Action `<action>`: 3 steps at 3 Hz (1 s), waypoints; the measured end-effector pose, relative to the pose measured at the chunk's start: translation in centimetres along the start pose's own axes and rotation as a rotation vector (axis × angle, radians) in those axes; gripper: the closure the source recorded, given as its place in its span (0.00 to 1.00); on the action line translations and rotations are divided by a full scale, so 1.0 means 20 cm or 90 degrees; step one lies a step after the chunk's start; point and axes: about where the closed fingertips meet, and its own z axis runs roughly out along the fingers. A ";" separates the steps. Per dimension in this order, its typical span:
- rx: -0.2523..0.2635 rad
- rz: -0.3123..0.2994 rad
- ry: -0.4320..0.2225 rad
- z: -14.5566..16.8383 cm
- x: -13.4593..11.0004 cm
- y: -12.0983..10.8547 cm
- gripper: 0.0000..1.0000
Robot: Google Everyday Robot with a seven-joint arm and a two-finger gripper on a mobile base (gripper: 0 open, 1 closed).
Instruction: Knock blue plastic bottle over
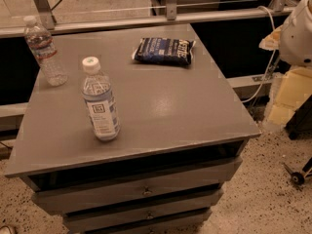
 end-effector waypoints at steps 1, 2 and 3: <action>-0.002 0.000 -0.006 0.01 -0.01 0.01 0.00; -0.010 0.001 -0.025 0.04 -0.04 0.04 0.00; -0.039 0.034 -0.128 0.22 -0.28 0.16 0.00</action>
Offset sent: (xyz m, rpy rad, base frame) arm -0.0069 0.0187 -0.0191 0.0801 0.0309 0.0232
